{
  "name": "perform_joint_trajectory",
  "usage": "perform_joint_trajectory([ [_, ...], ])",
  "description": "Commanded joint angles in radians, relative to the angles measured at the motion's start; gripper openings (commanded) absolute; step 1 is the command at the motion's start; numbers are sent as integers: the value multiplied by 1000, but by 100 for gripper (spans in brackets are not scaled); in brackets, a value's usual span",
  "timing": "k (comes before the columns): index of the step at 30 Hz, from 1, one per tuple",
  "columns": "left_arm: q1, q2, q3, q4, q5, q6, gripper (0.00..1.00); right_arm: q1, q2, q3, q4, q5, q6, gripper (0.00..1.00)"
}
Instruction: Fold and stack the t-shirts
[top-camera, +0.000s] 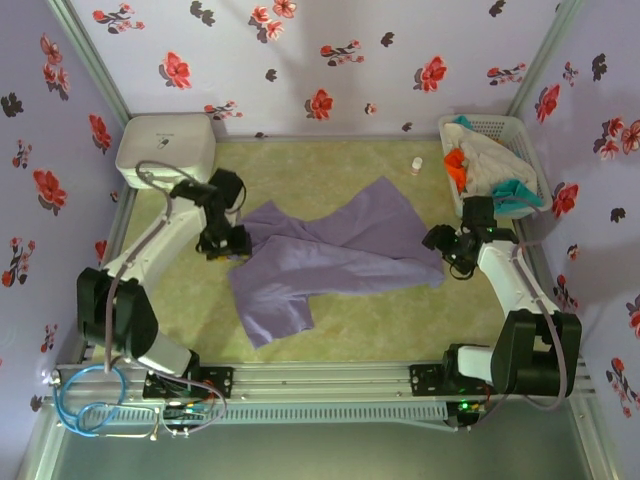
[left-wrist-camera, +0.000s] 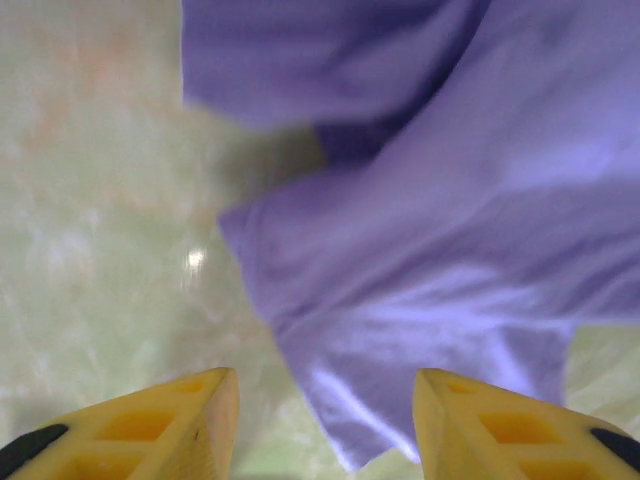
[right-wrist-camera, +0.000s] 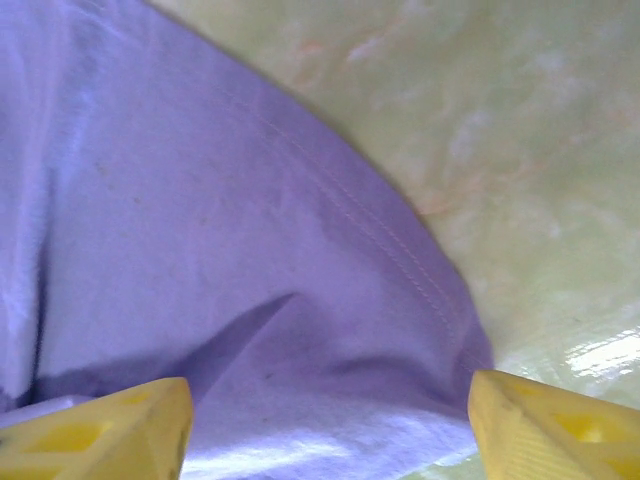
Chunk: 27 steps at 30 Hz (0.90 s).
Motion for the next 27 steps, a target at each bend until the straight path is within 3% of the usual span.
perform_joint_trajectory([
  [1, 33, 112, 126, 57, -17, 62, 49, 47, 53, 73, 42, -21, -62, 76],
  [6, 43, 316, 304, 126, -100, 138, 48, 95, 193, 196, 69, 9, -87, 78],
  [10, 42, 508, 487, 99, -99, 197, 47, 115, 310, 312, 84, 34, -55, 80],
  [19, 37, 726, 780, 41, -127, 207, 47, 192, 594, 648, 67, 122, -40, 81],
  [27, -12, 813, 788, 111, -194, 186, 48, 212, 863, 940, -52, 206, -99, 77],
])
